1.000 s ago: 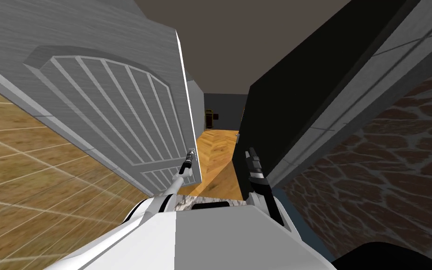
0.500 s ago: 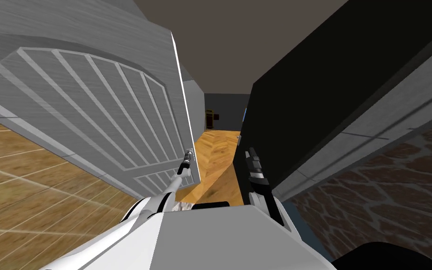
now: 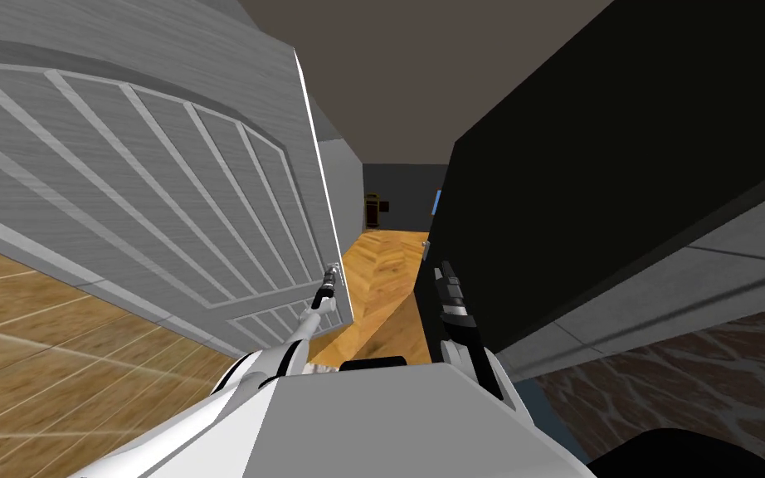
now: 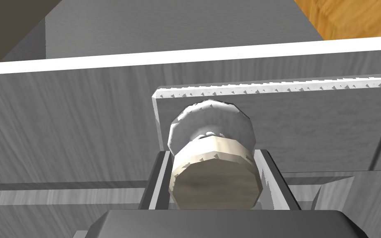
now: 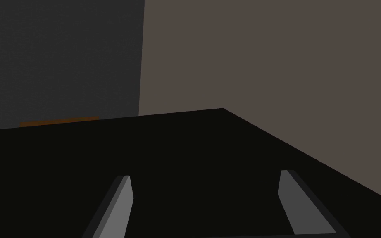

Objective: Push the door open

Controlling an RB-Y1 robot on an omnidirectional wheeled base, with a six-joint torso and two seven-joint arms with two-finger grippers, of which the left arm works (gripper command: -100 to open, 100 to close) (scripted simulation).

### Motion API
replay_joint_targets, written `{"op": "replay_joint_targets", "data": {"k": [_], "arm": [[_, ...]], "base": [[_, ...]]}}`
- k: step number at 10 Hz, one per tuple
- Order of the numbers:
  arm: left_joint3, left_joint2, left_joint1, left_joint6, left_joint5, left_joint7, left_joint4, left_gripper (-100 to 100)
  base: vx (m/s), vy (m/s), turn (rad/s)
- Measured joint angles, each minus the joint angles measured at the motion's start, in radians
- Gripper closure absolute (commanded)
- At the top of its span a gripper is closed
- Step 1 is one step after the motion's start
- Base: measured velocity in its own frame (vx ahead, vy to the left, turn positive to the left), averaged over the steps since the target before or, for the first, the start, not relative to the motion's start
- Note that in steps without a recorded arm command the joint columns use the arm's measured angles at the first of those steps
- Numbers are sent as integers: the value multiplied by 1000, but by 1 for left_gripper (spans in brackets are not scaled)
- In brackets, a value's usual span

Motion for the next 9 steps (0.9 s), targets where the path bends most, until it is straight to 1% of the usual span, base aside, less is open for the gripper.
{"op": "replay_joint_targets", "data": {"k": [1,2,3,4,5,6,7,8,9], "arm": [[0,1,5,6,0,0,-12,100],[6,-2,22,14,2,-2,-32,100],[15,6,21,21,6,-3,-22,100],[27,3,32,32,10,-11,-45,100],[39,12,24,27,15,-16,-32,100],[51,15,28,21,19,-21,-34,100],[64,11,45,38,22,-30,-73,100],[70,24,25,31,26,-31,-44,100],[77,30,28,26,29,-30,-40,100]], "base": [[123,-26,27],[205,-54,77],[200,-86,81],[198,-114,79],[199,-78,76],[185,-66,65],[121,-54,38],[157,-65,32],[190,-73,78]]}}
